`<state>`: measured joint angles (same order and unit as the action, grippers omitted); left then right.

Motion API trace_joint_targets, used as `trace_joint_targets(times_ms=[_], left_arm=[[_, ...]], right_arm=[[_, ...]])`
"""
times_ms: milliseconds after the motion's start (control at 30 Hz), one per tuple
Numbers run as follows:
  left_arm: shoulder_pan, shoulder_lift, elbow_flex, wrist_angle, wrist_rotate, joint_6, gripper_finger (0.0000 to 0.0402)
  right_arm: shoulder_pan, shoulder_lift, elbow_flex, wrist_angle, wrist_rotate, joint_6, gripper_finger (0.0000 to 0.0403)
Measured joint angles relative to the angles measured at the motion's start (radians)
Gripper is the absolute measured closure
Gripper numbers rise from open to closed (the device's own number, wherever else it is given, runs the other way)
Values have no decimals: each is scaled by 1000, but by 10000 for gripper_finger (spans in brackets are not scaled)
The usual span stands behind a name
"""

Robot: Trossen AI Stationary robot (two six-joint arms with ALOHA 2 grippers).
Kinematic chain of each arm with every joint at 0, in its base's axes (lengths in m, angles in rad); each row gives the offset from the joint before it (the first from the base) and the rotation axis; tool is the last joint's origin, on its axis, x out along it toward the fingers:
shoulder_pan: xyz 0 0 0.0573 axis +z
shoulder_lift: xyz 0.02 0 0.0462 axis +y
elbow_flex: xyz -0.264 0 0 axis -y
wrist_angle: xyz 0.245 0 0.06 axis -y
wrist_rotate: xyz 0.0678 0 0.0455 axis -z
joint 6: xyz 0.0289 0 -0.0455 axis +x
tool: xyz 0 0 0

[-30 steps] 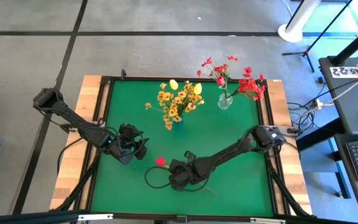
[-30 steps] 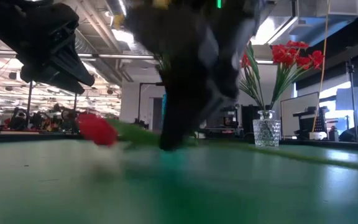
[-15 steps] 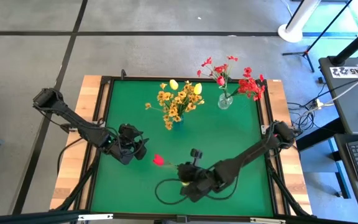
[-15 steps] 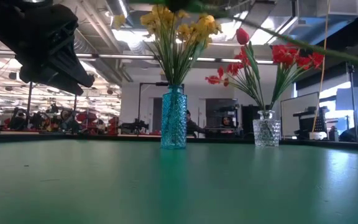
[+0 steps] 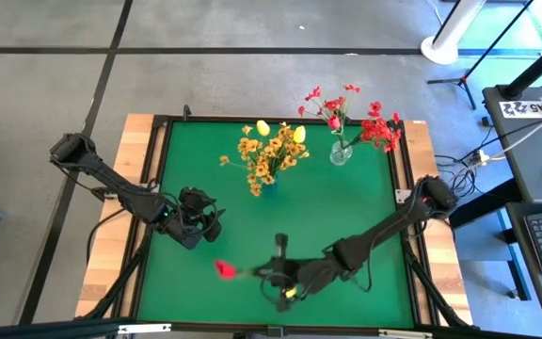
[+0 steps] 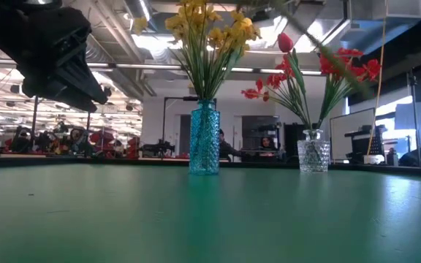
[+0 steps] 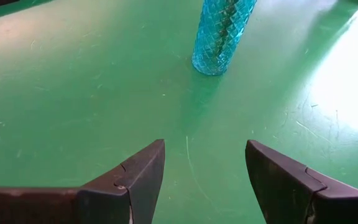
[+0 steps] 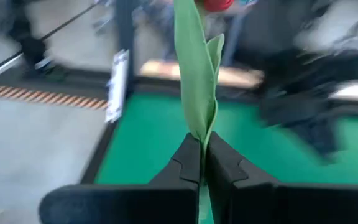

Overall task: Sort flowers into vase by color
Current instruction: Put the red flower into the transparent vase

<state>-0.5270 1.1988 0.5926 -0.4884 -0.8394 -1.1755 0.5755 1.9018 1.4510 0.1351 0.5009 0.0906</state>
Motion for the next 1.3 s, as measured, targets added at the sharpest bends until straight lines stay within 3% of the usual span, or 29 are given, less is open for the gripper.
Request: trace_joint_targets(times_ms=[200,500,567,733,800,1100,1300], left_arm=[[0,0,0,-1,0,4,183],[3,0,0,0,-15,8,183],[3,0,0,0,-15,16,183],[3,0,0,0,-18,21,183],[3,0,0,1,-28,21,183],[13,0,0,9,-61,18,183],[13,0,0,8,-53,25,183]], right_arm=[[0,-101,-208,272,136,-105,398],[-8,-262,-625,919,84,-306,399],[-7,-293,-701,1042,151,-392,399],[-13,-328,-828,1323,500,-659,399],[-30,-329,-855,1435,586,-764,399],[-237,-357,-868,1435,675,-808,400],[-345,-413,-922,1433,598,-813,399]])
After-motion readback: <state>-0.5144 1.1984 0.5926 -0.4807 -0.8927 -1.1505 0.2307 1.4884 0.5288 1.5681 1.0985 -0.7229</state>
